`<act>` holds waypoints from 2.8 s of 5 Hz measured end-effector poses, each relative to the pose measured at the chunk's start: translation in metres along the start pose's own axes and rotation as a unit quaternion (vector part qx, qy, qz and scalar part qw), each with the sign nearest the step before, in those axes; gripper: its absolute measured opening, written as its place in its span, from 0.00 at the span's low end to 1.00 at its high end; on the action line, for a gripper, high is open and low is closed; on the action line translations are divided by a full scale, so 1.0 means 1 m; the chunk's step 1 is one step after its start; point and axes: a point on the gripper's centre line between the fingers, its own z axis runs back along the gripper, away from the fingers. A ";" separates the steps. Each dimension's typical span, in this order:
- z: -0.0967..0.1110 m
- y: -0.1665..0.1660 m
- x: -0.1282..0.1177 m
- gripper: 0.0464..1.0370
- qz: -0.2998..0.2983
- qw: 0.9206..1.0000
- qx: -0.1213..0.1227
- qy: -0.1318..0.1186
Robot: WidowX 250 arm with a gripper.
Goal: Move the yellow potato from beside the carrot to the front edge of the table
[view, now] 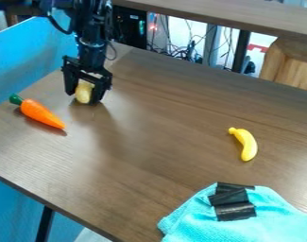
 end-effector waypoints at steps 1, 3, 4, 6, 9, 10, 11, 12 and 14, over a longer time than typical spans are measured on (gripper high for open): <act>0.001 0.001 0.007 0.69 0.014 1.000 0.000 -0.003; 0.025 -0.012 -0.014 0.68 0.029 0.996 -0.067 -0.054; 0.068 -0.019 -0.043 0.68 0.022 0.988 -0.093 -0.117; 0.063 -0.056 -0.113 0.68 -0.028 0.988 -0.102 -0.112; 0.017 -0.116 -0.133 0.68 -0.123 0.987 -0.059 -0.084; 0.008 -0.129 -0.146 0.68 -0.144 0.985 -0.058 -0.070; 0.006 -0.134 -0.158 0.68 -0.136 0.989 -0.034 -0.044; 0.002 -0.132 -0.165 0.68 -0.125 0.991 -0.030 -0.027; -0.004 -0.130 -0.163 0.73 -0.130 0.991 -0.033 -0.024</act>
